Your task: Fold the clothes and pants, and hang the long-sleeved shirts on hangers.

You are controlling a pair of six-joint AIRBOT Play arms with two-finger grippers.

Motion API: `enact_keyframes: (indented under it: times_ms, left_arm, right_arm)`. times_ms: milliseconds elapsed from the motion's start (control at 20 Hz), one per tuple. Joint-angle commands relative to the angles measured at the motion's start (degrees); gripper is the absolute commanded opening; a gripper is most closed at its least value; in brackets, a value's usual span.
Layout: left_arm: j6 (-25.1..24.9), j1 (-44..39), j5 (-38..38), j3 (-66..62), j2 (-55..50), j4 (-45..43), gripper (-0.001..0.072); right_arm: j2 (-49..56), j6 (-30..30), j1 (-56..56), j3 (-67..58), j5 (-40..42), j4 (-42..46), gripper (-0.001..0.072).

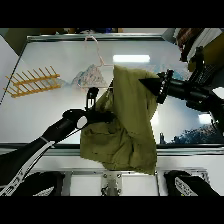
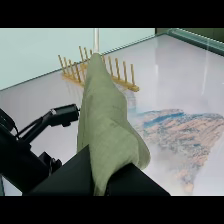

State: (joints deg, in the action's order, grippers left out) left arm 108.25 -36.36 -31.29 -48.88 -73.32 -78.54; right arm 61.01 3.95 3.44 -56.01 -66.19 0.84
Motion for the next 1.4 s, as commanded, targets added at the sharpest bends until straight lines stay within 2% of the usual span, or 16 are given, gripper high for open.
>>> enact_keyframes:
  times_ms: [0,200,350,450,700,750,800,850,900,1150,1350]
  left_arm:
    - [1.75,-1.16,-2.54,-2.93,-6.34,0.0,0.0609]
    - [2.49,-1.14,-4.0,-3.13,-8.04,-1.95,0.0609]
    - [5.92,-1.14,-4.85,-3.13,-7.78,-6.86,0.0609]
    - [6.47,-1.14,-5.42,-2.36,-7.82,-8.81,0.061]
    - [7.89,-1.05,-5.44,-1.77,-7.76,-8.76,0.0609]
    - [8.52,-1.05,-5.64,-1.81,-7.52,-8.72,0.0589]
    - [8.7,-1.03,-5.81,-1.79,-6.88,-8.81,0.029]
    - [8.46,-1.03,-5.53,-1.75,-5.88,-9.07,0.0082]
    - [8.11,-0.68,-5.03,-1.75,-4.74,-9.44,0.0016]
    - [8.11,5.03,-6.75,-1.75,1.16,-10.34,0.0015]
    - [5.25,11.3,-9.27,-1.75,7.8,-10.25,0.0016]
  right_arm:
    - [-0.04,0.0,0.02,-0.07,-0.02,-0.02,0.0011]
    - [-0.04,0.0,0.02,-0.07,-0.02,-0.02,0.0011]
    - [-0.04,0.0,0.02,-0.07,-0.02,-0.02,0.0011]
    - [-0.04,0.0,0.02,-0.07,-0.02,-0.02,0.0012]
    - [-0.04,0.0,0.02,-0.07,0.0,-0.02,0.0011]
    - [-0.04,0.0,0.02,-0.07,0.0,-0.02,0.0012]
    - [-0.04,-0.02,0.02,-0.07,0.0,-0.02,0.0012]
    - [-0.04,-0.02,0.02,-0.07,0.0,-0.02,0.0012]
    - [-0.04,-0.02,0.02,-0.07,0.0,-0.02,0.0012]
    - [-0.31,0.72,0.02,-0.07,0.0,-0.04,0.0011]
    - [-4.04,7.96,0.02,-0.09,0.31,-0.02,0.001]
